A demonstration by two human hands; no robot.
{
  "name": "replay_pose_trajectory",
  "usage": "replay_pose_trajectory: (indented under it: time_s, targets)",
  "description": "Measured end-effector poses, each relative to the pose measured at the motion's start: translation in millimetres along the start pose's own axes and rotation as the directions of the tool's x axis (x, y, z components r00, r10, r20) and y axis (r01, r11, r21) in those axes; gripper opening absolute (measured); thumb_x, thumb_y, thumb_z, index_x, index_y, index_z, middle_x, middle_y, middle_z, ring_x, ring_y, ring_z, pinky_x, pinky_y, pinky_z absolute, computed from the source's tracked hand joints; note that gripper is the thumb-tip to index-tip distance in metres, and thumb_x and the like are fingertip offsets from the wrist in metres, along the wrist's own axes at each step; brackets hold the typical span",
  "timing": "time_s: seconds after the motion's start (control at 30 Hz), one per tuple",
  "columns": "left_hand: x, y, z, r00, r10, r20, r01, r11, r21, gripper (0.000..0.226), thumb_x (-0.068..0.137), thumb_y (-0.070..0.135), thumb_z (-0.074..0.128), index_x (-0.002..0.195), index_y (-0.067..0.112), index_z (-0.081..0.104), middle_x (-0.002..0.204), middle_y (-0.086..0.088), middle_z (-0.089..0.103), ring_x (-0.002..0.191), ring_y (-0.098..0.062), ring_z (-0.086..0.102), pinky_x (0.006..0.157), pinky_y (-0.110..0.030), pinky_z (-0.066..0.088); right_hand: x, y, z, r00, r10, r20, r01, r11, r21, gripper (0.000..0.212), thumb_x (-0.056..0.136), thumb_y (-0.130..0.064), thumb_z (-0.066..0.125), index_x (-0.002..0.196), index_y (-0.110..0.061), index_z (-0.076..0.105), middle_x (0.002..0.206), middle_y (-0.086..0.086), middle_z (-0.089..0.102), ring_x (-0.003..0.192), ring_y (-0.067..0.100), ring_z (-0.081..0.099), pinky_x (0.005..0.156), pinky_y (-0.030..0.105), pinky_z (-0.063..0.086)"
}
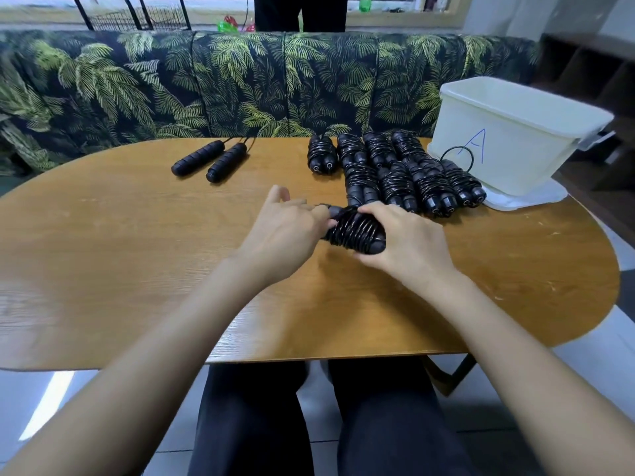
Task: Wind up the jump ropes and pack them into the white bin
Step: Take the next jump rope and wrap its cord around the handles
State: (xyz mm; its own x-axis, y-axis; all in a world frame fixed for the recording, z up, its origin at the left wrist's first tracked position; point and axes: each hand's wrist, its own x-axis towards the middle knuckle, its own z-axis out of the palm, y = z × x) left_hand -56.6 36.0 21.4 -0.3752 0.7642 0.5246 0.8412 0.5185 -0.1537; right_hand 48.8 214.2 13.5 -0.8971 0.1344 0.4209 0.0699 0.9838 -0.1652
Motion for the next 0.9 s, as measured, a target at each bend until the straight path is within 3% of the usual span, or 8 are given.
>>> replay_pose_trajectory:
  time_s: [0.13,0.2,0.33,0.5,0.6,0.67,0.73,0.9]
  targets:
    - [-10,17,5,0.974,-0.224,0.038,0.226,0.937,-0.265,0.041,0.099,0.039,0.018,0.076,0.022,0.048,0.057,0.003,0.056,0.056,-0.027,0.052,0.076,-0.034,0.024,10,-2,2,0.981,0.185,-0.06,-0.166,0.956,0.24,0.06,0.068,-0.049,0.079,0.121,-0.037,0.054,0.109,-0.012,0.067,0.097,0.014,0.064,0.071,0.026,0.043]
    - [-15,21,10,0.958,-0.273,0.088,0.278,0.807,-0.521,0.033,0.1,0.037,0.024,0.074,0.026,0.041,0.054,0.008,0.049,0.054,-0.023,0.049,0.073,-0.036,0.032,13,-2,3,0.963,0.266,-0.048,-0.217,0.867,0.448,0.059,0.063,-0.047,0.083,0.116,-0.038,0.057,0.106,-0.016,0.067,0.099,0.008,0.063,0.079,0.027,0.047]
    - [-26,12,15,0.974,-0.19,0.125,0.212,0.553,-0.806,0.034,0.1,0.034,0.03,0.074,0.017,0.044,0.059,0.01,0.045,0.058,-0.011,0.044,0.065,-0.027,0.036,15,0,-3,0.987,0.161,0.002,-0.109,0.656,0.747,0.059,0.061,-0.029,0.09,0.113,-0.027,0.062,0.109,-0.012,0.068,0.106,-0.001,0.06,0.093,0.018,0.045]
    - [-27,-8,16,0.988,-0.017,0.154,0.109,0.781,-0.615,0.022,0.098,0.039,0.027,0.08,0.036,0.041,0.072,0.017,0.045,0.073,-0.002,0.044,0.085,-0.036,0.03,13,8,-16,0.987,-0.108,0.118,-0.047,0.51,0.859,0.062,0.062,-0.009,0.088,0.113,-0.031,0.061,0.109,-0.008,0.068,0.104,0.007,0.063,0.089,0.019,0.046]
    - [-21,-18,2,0.98,0.011,0.198,0.105,0.821,-0.562,0.015,0.099,0.021,0.041,0.099,0.026,0.056,0.095,0.008,0.052,0.101,-0.027,0.056,0.091,-0.026,0.033,6,12,-28,0.962,-0.197,0.189,-0.068,0.498,0.864,0.066,0.06,-0.005,0.088,0.113,-0.032,0.061,0.108,-0.01,0.067,0.104,0.007,0.063,0.087,0.017,0.046]
    - [-18,-32,-4,0.98,0.117,0.16,-0.035,0.896,-0.442,0.015,0.096,0.02,0.039,0.098,0.032,0.049,0.093,0.006,0.056,0.098,-0.028,0.057,0.098,-0.02,0.026,0,11,-33,0.928,-0.285,0.242,-0.033,0.581,0.813,0.067,0.058,-0.005,0.09,0.114,-0.029,0.061,0.109,-0.012,0.066,0.103,0.007,0.062,0.087,0.015,0.045]
    - [-16,-47,-4,0.934,0.253,0.253,-0.191,0.95,-0.246,0.015,0.098,0.032,0.036,0.086,0.028,0.045,0.08,0.011,0.056,0.083,-0.018,0.053,0.104,-0.037,0.025,-5,11,-31,0.887,-0.357,0.293,0.041,0.694,0.719,0.066,0.059,-0.011,0.091,0.115,-0.03,0.062,0.111,-0.014,0.065,0.104,0.007,0.062,0.088,0.02,0.047]
    - [-5,-48,-8,0.863,0.361,0.354,-0.383,0.924,-0.009,0.024,0.095,0.04,0.04,0.082,0.024,0.052,0.076,0.012,0.058,0.081,-0.016,0.052,0.107,-0.044,0.023,-14,10,-20,0.841,-0.415,0.347,0.325,0.901,0.289,0.06,0.068,-0.047,0.076,0.123,-0.042,0.052,0.119,-0.022,0.059,0.106,0.005,0.057,0.084,0.036,0.051]
